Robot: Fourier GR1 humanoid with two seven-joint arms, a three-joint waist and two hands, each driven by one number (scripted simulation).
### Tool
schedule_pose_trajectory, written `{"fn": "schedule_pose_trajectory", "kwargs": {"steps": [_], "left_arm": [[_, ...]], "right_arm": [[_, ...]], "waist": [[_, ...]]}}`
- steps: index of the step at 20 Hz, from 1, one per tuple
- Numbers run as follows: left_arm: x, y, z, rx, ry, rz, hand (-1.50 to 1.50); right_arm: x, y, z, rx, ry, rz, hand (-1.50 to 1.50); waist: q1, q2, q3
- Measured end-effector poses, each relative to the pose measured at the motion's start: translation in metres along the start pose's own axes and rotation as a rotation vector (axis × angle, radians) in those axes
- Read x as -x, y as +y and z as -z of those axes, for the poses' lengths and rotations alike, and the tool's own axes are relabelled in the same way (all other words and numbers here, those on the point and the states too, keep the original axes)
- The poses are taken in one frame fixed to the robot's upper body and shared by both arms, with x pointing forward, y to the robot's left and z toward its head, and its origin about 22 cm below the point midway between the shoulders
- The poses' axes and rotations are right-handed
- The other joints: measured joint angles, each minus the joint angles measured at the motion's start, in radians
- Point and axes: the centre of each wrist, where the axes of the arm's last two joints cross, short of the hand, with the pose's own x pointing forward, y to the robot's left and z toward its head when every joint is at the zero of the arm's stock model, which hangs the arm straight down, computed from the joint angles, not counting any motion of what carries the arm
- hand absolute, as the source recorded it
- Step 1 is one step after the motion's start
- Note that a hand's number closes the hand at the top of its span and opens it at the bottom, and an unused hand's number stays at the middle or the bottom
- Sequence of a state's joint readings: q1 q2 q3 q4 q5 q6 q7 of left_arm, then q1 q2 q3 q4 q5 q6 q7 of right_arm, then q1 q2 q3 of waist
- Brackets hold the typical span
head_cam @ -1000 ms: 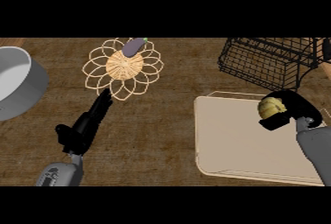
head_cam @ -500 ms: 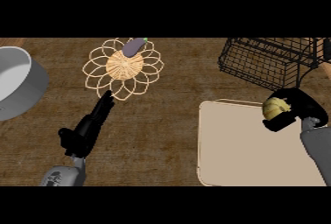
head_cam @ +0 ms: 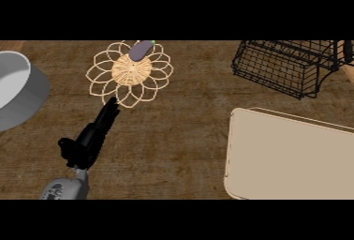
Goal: Pick the squash from the tray and place it in the tiered basket
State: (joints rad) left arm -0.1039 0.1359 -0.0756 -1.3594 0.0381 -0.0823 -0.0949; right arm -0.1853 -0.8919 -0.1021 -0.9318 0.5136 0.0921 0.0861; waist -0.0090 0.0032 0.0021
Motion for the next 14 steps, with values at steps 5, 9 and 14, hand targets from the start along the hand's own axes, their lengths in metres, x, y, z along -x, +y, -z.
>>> {"fn": "schedule_pose_trajectory", "kwargs": {"steps": [5, 9, 14], "left_arm": [[0.002, 0.001, -0.001, 0.002, 0.002, 0.003, 0.0], [0.003, 0.001, -0.001, -0.003, 0.006, 0.001, 0.0], [-0.002, 0.002, 0.002, 0.008, 0.001, 0.0, 0.0]], "right_arm": [[0.018, -0.04, 0.003, 0.113, -0.084, 0.21, 1.5], [0.012, -0.07, 0.0, 0.211, -0.205, 0.369, 1.5], [-0.023, -0.123, -0.007, 0.294, -0.308, 0.438, 1.5]], "waist": [[0.002, -0.003, -0.001], [-0.001, -0.006, -0.002], [0.007, -0.006, -0.003]]}}
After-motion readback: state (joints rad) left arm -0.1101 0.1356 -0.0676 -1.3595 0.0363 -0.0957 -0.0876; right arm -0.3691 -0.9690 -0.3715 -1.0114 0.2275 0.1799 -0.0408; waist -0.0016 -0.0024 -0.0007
